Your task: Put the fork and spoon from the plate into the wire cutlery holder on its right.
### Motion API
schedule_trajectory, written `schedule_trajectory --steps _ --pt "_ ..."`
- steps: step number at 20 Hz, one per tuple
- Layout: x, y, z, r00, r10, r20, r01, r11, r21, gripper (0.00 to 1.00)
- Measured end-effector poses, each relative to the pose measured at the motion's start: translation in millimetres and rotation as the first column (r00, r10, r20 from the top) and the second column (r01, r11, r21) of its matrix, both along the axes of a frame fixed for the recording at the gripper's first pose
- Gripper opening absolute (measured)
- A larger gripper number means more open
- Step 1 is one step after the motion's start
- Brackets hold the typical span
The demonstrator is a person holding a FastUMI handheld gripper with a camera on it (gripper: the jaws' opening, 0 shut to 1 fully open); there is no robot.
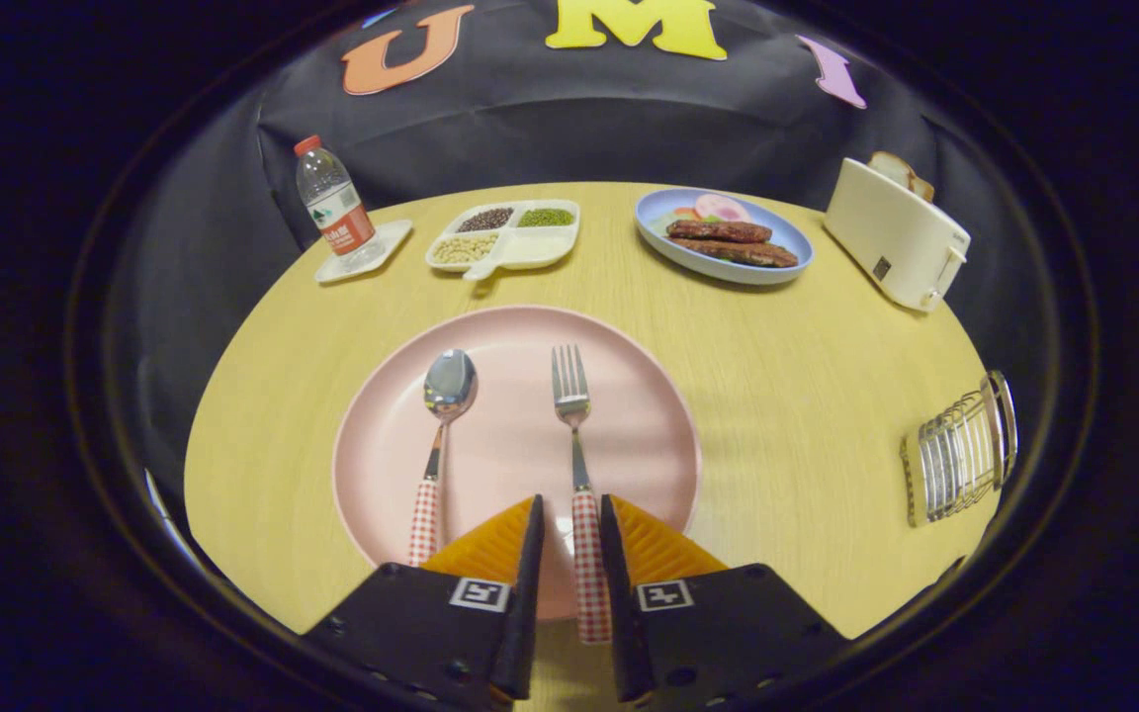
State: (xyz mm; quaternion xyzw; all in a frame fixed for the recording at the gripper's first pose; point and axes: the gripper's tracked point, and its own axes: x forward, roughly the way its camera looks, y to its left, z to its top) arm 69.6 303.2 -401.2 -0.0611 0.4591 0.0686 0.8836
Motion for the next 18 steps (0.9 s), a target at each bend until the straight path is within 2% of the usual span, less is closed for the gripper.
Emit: schedule_trajectory --steps 3,6,7,12,15,18 --pt "-1.5 1.4 -0.6 1.0 -0.007 -0.014 0.007 1.0 0.014 0.13" --pt "-5.0 -4.1 10.4 1.0 -0.011 -0.017 0.011 0.999 0.032 0.1" --pt "-6.7 -6.2 13.7 1.0 -0.02 -0.013 0.02 0.999 0.046 0.05" --pt "-17.1 -33.6 56.7 0.999 -0.018 0.032 0.015 0.996 0.09 0.05" --pt "-25.9 -59.5 88.6 0.998 -0.044 0.054 0.038 0.993 0.112 0.05" --pt "-31.8 -95.4 124.8 0.995 -0.055 0.089 0.047 0.994 0.095 0.05"
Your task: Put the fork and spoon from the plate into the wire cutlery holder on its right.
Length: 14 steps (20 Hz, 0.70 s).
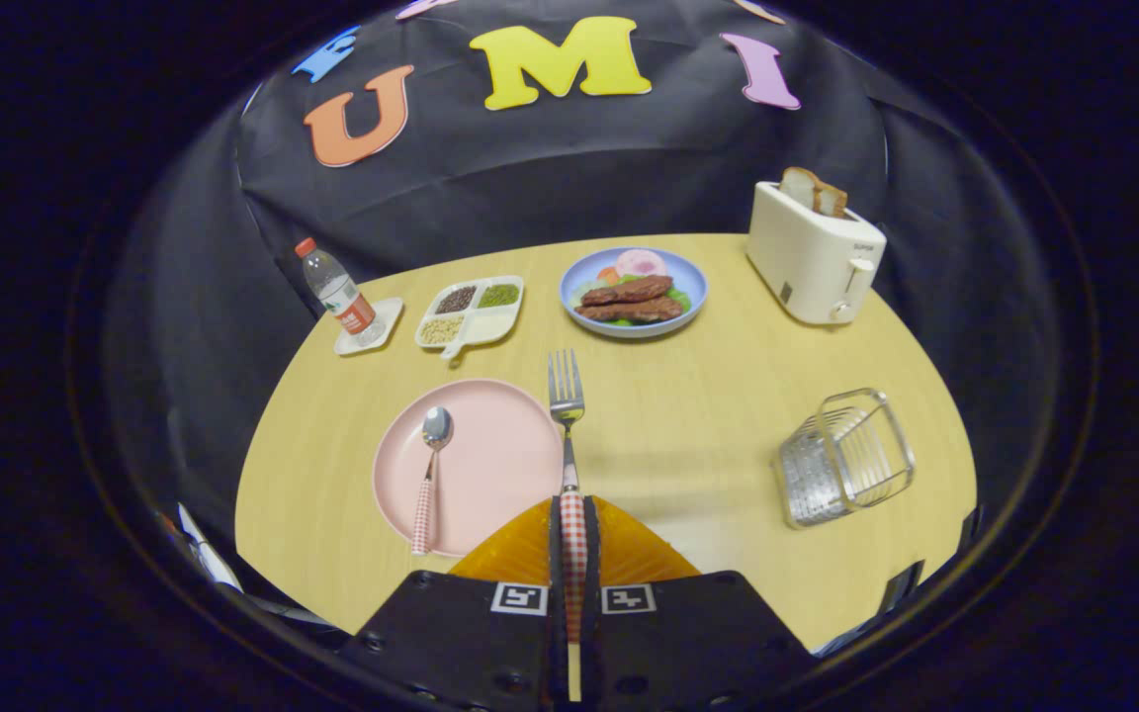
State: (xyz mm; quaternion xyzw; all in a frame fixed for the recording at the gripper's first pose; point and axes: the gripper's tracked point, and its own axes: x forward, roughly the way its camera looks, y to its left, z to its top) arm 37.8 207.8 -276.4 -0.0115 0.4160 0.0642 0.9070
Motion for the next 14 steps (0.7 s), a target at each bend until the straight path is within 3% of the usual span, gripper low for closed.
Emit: schedule_trajectory --steps 10,14 --pt "-20.1 -118.3 62.2 0.997 -0.068 0.022 0.07 0.995 -0.076 0.05" --pt "-32.3 -147.1 60.2 0.995 -0.063 -0.077 0.055 0.993 -0.1 0.05"
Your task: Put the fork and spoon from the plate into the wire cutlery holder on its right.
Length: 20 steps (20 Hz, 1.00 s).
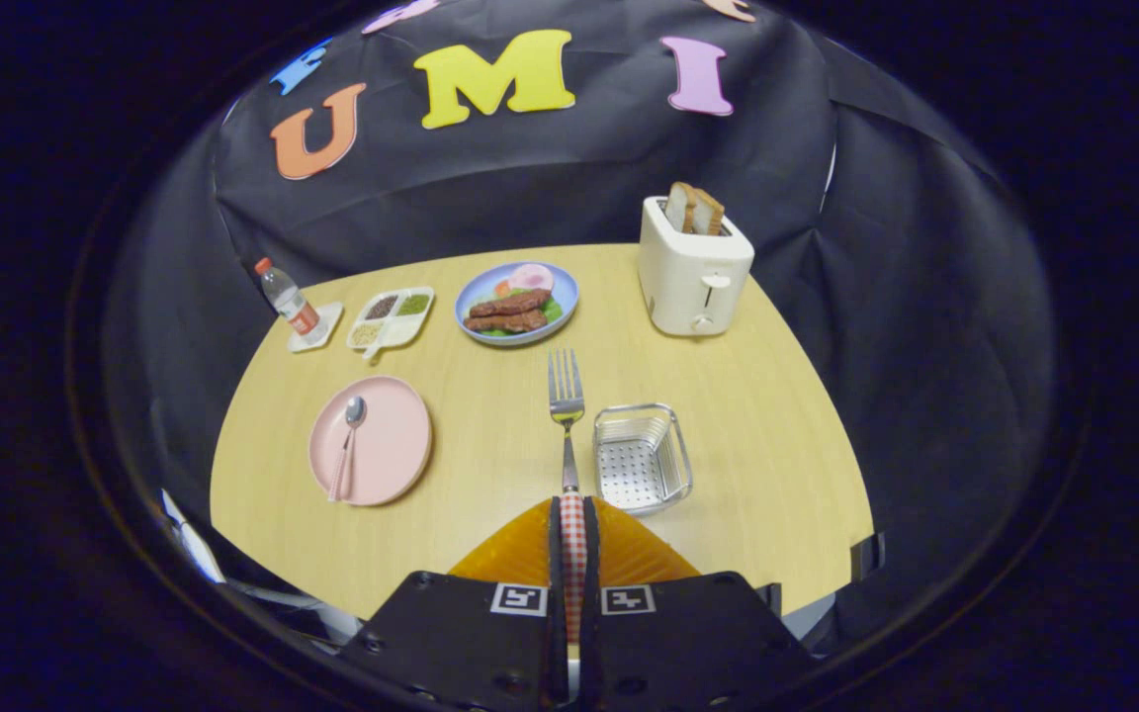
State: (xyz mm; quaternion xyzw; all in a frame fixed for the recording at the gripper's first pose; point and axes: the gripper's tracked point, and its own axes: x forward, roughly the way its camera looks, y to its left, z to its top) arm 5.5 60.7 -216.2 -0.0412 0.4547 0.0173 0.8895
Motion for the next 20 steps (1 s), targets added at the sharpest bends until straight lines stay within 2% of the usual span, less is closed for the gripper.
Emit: schedule_trajectory --steps 9,13,20 --pt "6.7 -42.3 8.5 0.972 -0.02 -0.233 0.018 1.0 -0.01 0.05" --pt "11.3 -46.9 1.6 0.933 -0.018 -0.358 0.017 1.0 -0.007 0.05" --pt "24.2 -52.2 -25.8 0.839 -0.086 -0.537 0.101 0.995 -0.001 0.05"
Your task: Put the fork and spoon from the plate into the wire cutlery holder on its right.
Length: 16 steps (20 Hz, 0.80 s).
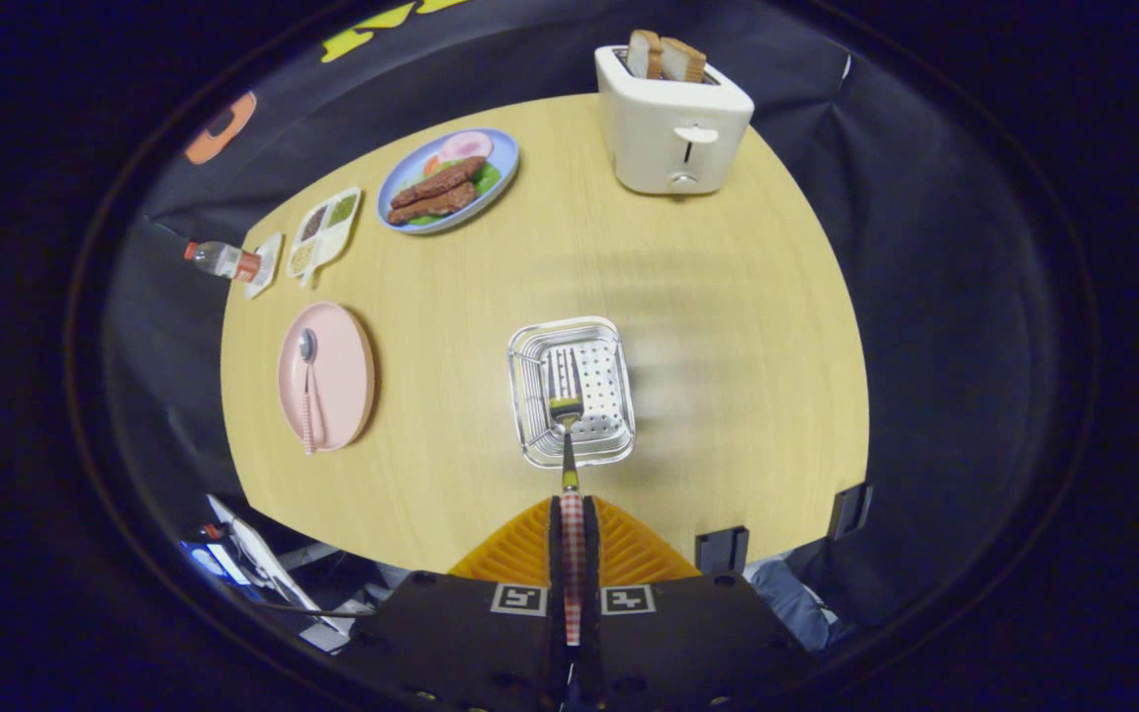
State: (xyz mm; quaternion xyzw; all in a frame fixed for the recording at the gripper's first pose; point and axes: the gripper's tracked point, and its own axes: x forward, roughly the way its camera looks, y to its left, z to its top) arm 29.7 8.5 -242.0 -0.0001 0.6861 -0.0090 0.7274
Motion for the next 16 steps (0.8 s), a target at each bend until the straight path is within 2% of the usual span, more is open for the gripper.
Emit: schedule_trajectory --steps 9,14,16 --pt "22.5 -0.1 -32.5 0.981 -0.005 -0.193 -0.003 0.999 -0.037 0.07" --pt "30.4 2.7 -40.2 0.976 -0.002 -0.217 -0.006 0.999 -0.035 0.06" --pt "35.6 4.2 -40.6 0.98 0.023 -0.198 -0.03 0.999 -0.032 0.07"
